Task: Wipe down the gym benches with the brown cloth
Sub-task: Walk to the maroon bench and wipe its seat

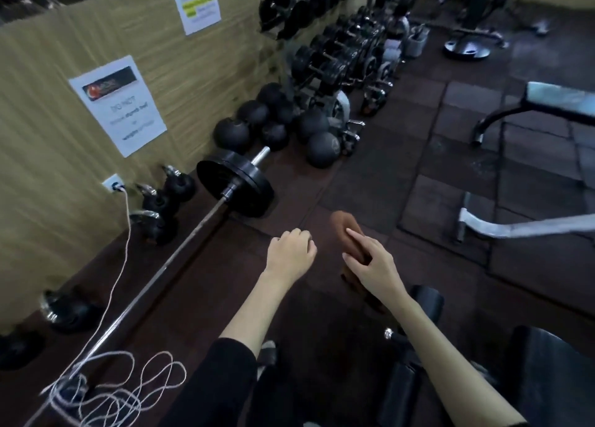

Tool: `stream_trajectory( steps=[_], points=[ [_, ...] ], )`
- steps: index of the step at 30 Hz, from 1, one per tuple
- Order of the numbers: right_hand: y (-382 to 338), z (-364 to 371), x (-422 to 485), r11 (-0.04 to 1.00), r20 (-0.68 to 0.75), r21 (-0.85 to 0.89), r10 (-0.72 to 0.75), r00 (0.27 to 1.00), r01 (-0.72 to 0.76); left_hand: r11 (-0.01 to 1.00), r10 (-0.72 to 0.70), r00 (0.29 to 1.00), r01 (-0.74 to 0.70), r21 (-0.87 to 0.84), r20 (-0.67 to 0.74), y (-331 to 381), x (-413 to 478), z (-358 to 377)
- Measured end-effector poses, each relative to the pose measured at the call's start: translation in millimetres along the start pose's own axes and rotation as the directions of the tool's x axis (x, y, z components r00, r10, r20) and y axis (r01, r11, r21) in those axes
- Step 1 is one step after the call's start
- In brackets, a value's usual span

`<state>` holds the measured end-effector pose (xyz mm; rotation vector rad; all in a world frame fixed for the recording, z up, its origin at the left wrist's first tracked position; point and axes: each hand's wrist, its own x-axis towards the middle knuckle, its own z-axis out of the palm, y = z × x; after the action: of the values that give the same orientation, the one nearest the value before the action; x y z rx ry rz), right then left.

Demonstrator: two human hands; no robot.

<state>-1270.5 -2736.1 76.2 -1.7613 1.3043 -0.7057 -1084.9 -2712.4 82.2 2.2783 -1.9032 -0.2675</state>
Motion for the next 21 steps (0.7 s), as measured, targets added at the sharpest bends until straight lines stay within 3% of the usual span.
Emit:
stream_trajectory(
  steps=[10, 21],
  points=[
    [-9, 2, 122, 0.987, -0.321, 0.04, 0.158, 0.934, -0.153, 0.934, 0.352, 0.931, -0.356, 0.024, 0.092, -8, 177, -11],
    [20, -45, 213, 0.948, -0.495, 0.131, 0.317, 0.809, -0.291, 0.831, 0.55, 0.82, -0.556, -0.009, 0.157, 56, 324, 6]
  ],
)
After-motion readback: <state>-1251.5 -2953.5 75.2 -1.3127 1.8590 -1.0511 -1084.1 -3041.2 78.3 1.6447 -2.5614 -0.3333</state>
